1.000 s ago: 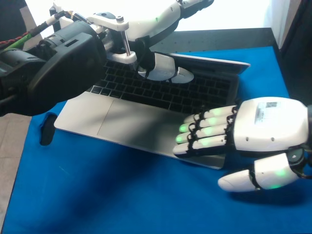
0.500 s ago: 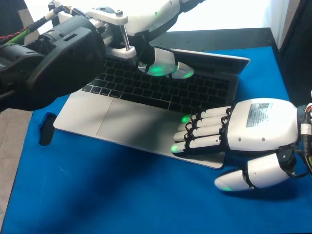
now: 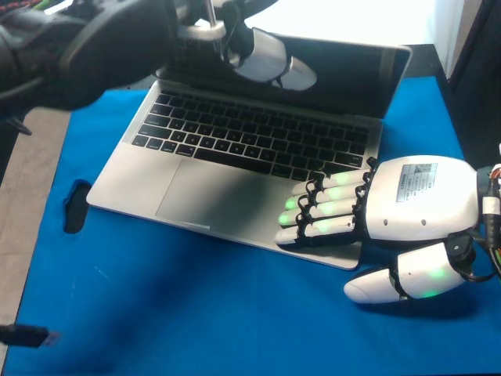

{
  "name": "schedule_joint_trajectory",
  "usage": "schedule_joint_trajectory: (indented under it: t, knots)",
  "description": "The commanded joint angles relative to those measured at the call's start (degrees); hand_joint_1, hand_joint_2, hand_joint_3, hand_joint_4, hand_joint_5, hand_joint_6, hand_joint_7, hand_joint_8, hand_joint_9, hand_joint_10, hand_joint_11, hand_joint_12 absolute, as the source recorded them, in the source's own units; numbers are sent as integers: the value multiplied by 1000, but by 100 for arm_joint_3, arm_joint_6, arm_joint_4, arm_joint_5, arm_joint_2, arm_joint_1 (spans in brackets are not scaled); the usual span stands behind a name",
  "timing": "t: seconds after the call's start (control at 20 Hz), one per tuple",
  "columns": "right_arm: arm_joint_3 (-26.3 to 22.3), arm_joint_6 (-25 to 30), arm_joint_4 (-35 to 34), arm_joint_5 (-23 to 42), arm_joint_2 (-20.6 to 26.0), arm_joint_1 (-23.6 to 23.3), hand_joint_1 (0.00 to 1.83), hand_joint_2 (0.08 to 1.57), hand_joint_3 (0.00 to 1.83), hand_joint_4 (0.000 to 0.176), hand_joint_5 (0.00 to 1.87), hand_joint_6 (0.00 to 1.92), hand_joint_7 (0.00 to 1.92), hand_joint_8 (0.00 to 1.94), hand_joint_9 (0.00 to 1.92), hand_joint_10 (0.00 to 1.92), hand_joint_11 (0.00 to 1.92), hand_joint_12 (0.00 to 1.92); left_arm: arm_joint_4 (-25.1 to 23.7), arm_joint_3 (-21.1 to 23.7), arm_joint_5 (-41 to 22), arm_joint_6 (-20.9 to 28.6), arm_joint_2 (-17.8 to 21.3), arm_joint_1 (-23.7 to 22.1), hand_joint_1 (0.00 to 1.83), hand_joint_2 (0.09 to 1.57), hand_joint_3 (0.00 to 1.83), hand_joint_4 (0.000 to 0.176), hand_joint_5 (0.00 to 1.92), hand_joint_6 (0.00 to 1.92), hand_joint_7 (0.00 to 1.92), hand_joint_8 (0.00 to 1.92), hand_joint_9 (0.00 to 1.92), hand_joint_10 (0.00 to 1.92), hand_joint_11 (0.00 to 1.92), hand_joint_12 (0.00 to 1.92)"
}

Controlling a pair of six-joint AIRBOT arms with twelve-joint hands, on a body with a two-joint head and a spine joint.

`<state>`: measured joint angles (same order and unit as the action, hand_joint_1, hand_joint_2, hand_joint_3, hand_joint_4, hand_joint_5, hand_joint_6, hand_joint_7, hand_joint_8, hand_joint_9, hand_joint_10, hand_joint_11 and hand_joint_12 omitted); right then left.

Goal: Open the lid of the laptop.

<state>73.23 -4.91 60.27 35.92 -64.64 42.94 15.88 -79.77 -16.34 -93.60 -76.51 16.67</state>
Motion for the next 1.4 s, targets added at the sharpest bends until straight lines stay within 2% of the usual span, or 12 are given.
schedule_joint_trajectory:
  t: [0.0, 0.15, 0.2, 0.25, 0.35, 0.45, 0.5, 0.55, 0.65, 0.8, 1.25, 1.35]
  knots:
    - [16, 20, -91, 115, -73, 21, 0, 1412, 7, 0, 163, 2, 106, 3, 75, 1, 9, 2, 59, -144, -557, -20, -74, -144, 724, 1026, 0, 1, 0, 0, 0, 0, 0, 0, 0, 121]
    - [15, 21, -92, 118, -73, 18, 0, 1420, 7, 0, 170, 4, 130, 9, 92, 6, 23, 8, 130, -552, -239, -23, -245, -349, 714, 1003, 0, 6, 0, 0, 0, 0, 0, 0, 0, 0]
    - [15, 21, -92, 120, -72, 16, 0, 1415, 4, 0, 165, 1, 121, 5, 88, 4, 10, 2, 164, -735, -114, -24, -328, -408, 698, 984, 0, 60, 0, 0, 0, 0, 0, 0, 49, 22]
    - [18, 21, -91, 122, -71, 13, 0, 1411, 1, 0, 158, 0, 107, 0, 75, 0, 1, 0, 235, -882, -29, -27, -399, -437, 715, 983, 0, 80, 0, 0, 0, 0, 0, 0, 33, 17]
    - [28, 21, -89, 130, -70, -22, 15, 1413, 1, 0, 130, 0, 62, 0, 38, 0, 0, 0, 395, -1239, 218, -27, -572, -504, 704, 998, 0, 90, 0, 0, 0, 0, 0, 0, 0, 0]
    - [42, 21, -84, 142, -71, -75, 35, 1409, 0, 0, 161, 8, 90, 8, 65, 8, 8, 3, 715, -1634, 498, -327, -773, -618, 707, 1002, 0, 57, 0, 0, 0, 0, 0, 0, 0, 0]
    - [77, 21, -81, 208, -95, -103, 72, 1402, 0, 0, 149, 3, 84, 3, 49, 3, 0, 0, 2055, -1905, 707, -2154, -975, -785, 724, 1006, 1, 31, 0, 0, 0, 0, 0, 0, 0, 0]
    - [84, 21, -78, 215, -105, -107, 72, 1402, 0, 0, 149, 3, 84, 3, 49, 3, 0, 0, 2294, -1941, 725, -2491, -1006, -809, 724, 1006, 1, 31, 0, 0, 0, 0, 0, 0, 0, 0]
    - [134, 21, -45, 259, -164, -140, 169, 1381, 0, 0, 142, 3, 77, 7, 39, 8, 0, 0, 3460, -2145, 741, -4122, -1191, -908, 664, 1020, 5, 0, 0, 0, 0, 0, 0, 0, 0, 0]
    - [189, 21, -16, 341, -231, -195, 74, 1387, 3, 0, 126, 1, 83, 2, 44, 4, 0, 0, 4516, -2440, 724, -5528, -1413, -951, 634, 1015, 2, 0, 0, 0, 0, 0, 0, 0, 0, 0]
    - [309, 21, 7, 491, -394, -250, 9, 1404, 3, 0, 97, 2, 53, 2, 10, 1, 0, 0, 5156, -3274, 800, -5693, -1660, -1049, 595, 1027, 3, 0, 0, 0, 0, 0, 0, 0, 0, 0]
    - [307, 21, 5, 497, -395, -251, 2, 1408, 5, 0, 95, 1, 53, 1, 9, 0, 0, 0, 5871, -3295, 777, -6368, -1652, -1048, 590, 1027, 3, 0, 0, 0, 0, 0, 0, 0, 0, 0]
